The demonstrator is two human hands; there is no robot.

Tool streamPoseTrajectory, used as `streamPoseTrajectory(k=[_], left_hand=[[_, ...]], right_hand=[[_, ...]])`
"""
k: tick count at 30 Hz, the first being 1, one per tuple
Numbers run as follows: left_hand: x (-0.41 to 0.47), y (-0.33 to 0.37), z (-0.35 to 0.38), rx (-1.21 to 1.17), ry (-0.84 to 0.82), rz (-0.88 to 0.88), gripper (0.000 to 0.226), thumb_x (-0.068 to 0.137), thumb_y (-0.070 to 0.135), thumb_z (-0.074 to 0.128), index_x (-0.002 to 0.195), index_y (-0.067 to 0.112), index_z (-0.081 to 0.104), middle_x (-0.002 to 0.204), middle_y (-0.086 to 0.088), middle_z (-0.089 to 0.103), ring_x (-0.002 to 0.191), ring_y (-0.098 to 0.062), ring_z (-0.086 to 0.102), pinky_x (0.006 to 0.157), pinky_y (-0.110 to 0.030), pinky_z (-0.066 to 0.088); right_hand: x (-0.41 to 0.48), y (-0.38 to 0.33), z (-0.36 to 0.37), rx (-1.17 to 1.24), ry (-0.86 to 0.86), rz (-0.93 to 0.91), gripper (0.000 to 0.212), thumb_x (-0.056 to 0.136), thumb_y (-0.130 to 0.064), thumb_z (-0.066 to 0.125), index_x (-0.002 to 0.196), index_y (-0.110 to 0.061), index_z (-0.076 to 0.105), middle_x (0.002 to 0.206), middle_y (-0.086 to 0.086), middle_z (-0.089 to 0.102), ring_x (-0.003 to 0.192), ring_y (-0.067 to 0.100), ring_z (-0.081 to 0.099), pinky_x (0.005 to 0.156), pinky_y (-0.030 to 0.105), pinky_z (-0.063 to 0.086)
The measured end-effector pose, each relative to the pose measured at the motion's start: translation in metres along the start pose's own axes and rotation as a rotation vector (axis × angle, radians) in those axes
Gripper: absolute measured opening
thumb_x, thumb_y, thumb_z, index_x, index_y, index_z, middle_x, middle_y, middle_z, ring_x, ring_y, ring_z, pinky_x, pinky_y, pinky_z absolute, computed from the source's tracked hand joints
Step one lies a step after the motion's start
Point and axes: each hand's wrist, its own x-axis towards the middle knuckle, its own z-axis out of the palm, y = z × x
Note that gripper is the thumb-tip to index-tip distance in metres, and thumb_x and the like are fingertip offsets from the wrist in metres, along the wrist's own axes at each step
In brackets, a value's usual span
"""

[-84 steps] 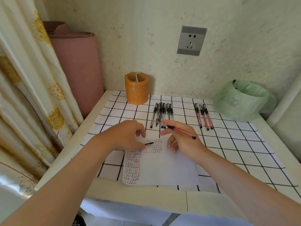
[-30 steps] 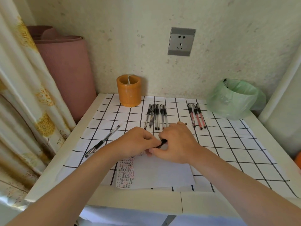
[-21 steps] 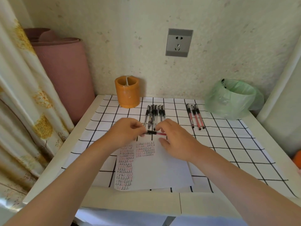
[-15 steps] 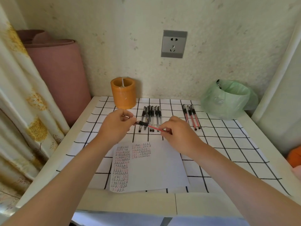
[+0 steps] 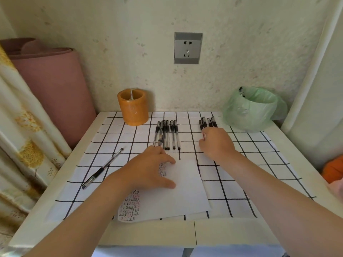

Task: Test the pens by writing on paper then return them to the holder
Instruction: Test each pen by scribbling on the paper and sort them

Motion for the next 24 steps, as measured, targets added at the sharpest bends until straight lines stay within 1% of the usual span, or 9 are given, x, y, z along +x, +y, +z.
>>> streamPoseTrajectory(k=[2, 3, 6, 9, 13, 16, 19, 22, 24], left_hand=[[0.0, -0.001, 0.002, 0.01, 0.013, 0.01, 0.076, 0.061, 0.073, 0.073, 0.13, 0.048, 0.051, 0.11, 0.032, 0.035, 0.111, 0.004, 0.032, 0.092, -0.026, 0.04], [0.0, -0.001, 0.002, 0.015, 0.017, 0.011, 0.076, 0.062, 0.073, 0.073, 0.13, 0.048, 0.05, 0.11, 0.032, 0.035, 0.111, 0.004, 0.032, 0.092, -0.025, 0.039], [-0.002, 0.0, 0.003, 0.023, 0.022, 0.014, 0.074, 0.066, 0.071, 0.072, 0.133, 0.047, 0.049, 0.113, 0.028, 0.037, 0.113, 0.003, 0.032, 0.092, -0.024, 0.037], [-0.006, -0.001, 0.0, 0.005, 0.047, 0.002, 0.063, 0.077, 0.063, 0.069, 0.134, 0.044, 0.05, 0.118, 0.024, 0.042, 0.116, 0.001, 0.035, 0.094, -0.026, 0.04], [-0.017, -0.012, -0.011, 0.014, 0.179, -0.076, 0.042, 0.089, 0.047, 0.066, 0.129, 0.039, 0.055, 0.114, 0.021, 0.049, 0.112, -0.003, 0.044, 0.093, -0.029, 0.044], [-0.032, -0.026, -0.024, 0.1, 0.303, -0.191, 0.036, 0.092, 0.042, 0.063, 0.127, 0.036, 0.056, 0.111, 0.018, 0.052, 0.104, -0.003, 0.047, 0.086, -0.026, 0.044], [-0.051, -0.042, -0.035, 0.201, 0.376, -0.354, 0.033, 0.092, 0.04, 0.062, 0.124, 0.031, 0.057, 0.114, 0.011, 0.055, 0.108, -0.01, 0.049, 0.085, -0.032, 0.048], [-0.072, -0.056, -0.041, 0.232, 0.336, -0.52, 0.032, 0.091, 0.041, 0.062, 0.118, 0.026, 0.054, 0.115, 0.004, 0.054, 0.109, -0.017, 0.047, 0.083, -0.035, 0.047], [-0.084, -0.061, -0.043, 0.263, 0.244, -0.602, 0.033, 0.091, 0.044, 0.06, 0.116, 0.023, 0.052, 0.114, 0.0, 0.052, 0.11, -0.02, 0.046, 0.085, -0.036, 0.046]], right_hand=[[0.004, 0.0, 0.002, -0.071, -0.021, -0.009, 0.014, 0.09, -0.02, 0.055, 0.098, -0.015, 0.066, 0.091, 0.005, 0.066, 0.09, 0.028, 0.06, 0.061, 0.028, 0.042], [0.006, 0.001, 0.003, -0.1, -0.019, -0.015, 0.016, 0.091, -0.023, 0.054, 0.1, -0.016, 0.065, 0.092, 0.005, 0.067, 0.092, 0.028, 0.061, 0.062, 0.029, 0.042], [0.008, -0.002, 0.003, -0.14, 0.004, -0.046, 0.014, 0.092, -0.029, 0.053, 0.084, -0.018, 0.057, 0.081, 0.0, 0.06, 0.088, 0.028, 0.062, 0.058, 0.029, 0.037], [0.009, -0.015, 0.0, -0.156, 0.032, -0.103, 0.022, 0.093, -0.029, 0.052, 0.105, -0.016, 0.066, 0.098, 0.002, 0.068, 0.093, 0.027, 0.064, 0.069, 0.033, 0.049], [-0.003, -0.051, -0.001, -0.028, -0.012, -0.234, 0.029, 0.093, -0.026, 0.052, 0.118, -0.025, 0.067, 0.112, -0.001, 0.069, 0.1, 0.022, 0.065, 0.073, 0.028, 0.043], [-0.018, -0.083, 0.003, 0.031, -0.095, -0.376, 0.026, 0.093, -0.028, 0.055, 0.115, -0.03, 0.068, 0.113, -0.003, 0.066, 0.099, 0.02, 0.064, 0.076, 0.029, 0.045], [-0.035, -0.112, 0.014, 0.034, -0.173, -0.504, 0.027, 0.093, -0.03, 0.056, 0.118, -0.03, 0.066, 0.113, -0.003, 0.061, 0.097, 0.019, 0.062, 0.076, 0.03, 0.047], [-0.05, -0.135, 0.026, 0.026, -0.256, -0.593, 0.03, 0.093, -0.03, 0.057, 0.122, -0.031, 0.064, 0.112, -0.005, 0.058, 0.094, 0.017, 0.059, 0.073, 0.029, 0.045], [-0.056, -0.145, 0.032, 0.002, -0.294, -0.628, 0.029, 0.093, -0.03, 0.057, 0.121, -0.03, 0.064, 0.111, -0.005, 0.057, 0.096, 0.017, 0.059, 0.073, 0.029, 0.043]])
